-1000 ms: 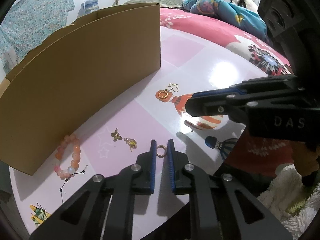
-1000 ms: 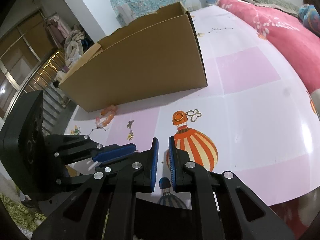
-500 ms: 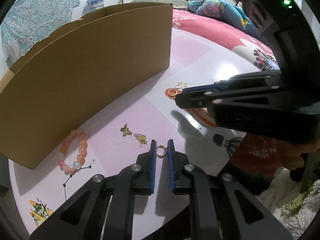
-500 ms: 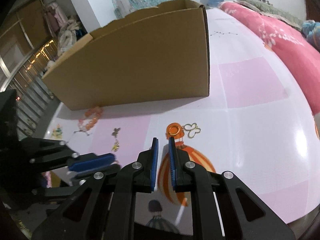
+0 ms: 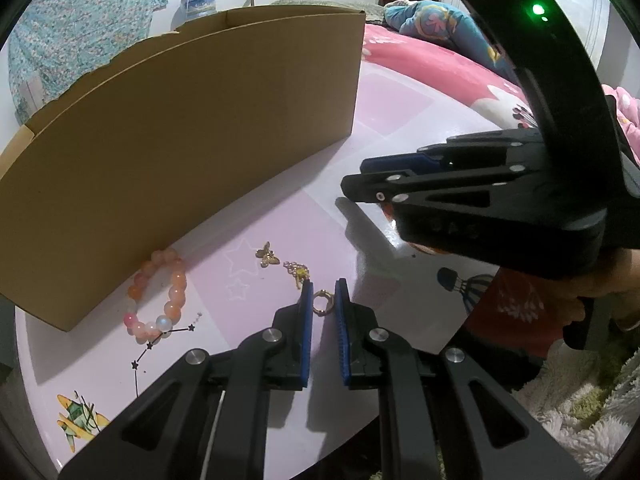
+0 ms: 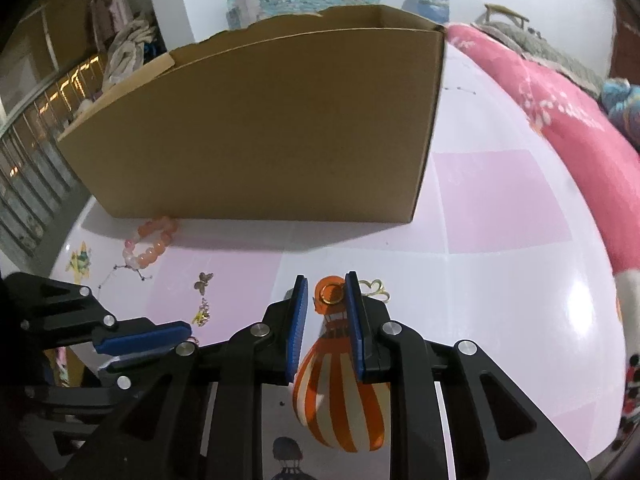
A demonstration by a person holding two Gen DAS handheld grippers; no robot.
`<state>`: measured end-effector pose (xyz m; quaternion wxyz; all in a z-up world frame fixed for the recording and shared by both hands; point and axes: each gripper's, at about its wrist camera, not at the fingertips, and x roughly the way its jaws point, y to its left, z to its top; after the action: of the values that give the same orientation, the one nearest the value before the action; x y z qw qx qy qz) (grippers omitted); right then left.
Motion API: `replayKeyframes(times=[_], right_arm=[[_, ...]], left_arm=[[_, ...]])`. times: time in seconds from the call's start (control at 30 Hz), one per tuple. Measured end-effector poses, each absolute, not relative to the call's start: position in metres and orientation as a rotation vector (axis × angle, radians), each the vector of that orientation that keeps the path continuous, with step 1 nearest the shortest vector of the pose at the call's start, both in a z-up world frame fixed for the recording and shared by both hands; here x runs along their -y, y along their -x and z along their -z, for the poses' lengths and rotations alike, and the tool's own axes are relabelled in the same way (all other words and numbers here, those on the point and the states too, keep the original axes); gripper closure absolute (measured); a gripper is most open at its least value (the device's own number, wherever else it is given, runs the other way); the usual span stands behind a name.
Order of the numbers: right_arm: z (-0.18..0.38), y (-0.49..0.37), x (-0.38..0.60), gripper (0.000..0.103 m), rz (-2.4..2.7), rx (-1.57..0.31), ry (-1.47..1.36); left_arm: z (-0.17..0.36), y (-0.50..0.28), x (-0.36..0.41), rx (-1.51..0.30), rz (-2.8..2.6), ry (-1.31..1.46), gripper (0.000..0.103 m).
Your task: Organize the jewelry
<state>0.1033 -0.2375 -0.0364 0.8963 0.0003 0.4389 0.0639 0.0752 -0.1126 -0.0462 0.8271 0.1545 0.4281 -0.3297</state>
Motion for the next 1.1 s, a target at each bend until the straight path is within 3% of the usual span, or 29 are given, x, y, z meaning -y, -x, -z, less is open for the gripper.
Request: replayKeyframes(times=[0.07, 0.13, 0.8, 1.1], right_arm=[[0.037, -0.103, 0.234, 0.094, -0.12, -0.904, 0.04], [0.037, -0.098, 0.232, 0.094, -0.125, -0.902, 0.035], [0.007, -0.08, 0.246, 0.095, -0.135, -0.824, -0.02], [-0.06, -0.081, 0.237, 0.095, -0.209, -0.633, -0.003]], left_arm=[[0.046, -0.075, 0.112, -0.908, 0.701, -0.324, 0.093], [0.047, -0.075, 0.11, -0.907, 0.703, -0.318, 0.093], [0.021, -0.065, 0.078, -0.835, 0.706, -0.271, 0.093], [-0.047, -0.069, 0.051, -0.661, 0.694, -0.208, 0.093]])
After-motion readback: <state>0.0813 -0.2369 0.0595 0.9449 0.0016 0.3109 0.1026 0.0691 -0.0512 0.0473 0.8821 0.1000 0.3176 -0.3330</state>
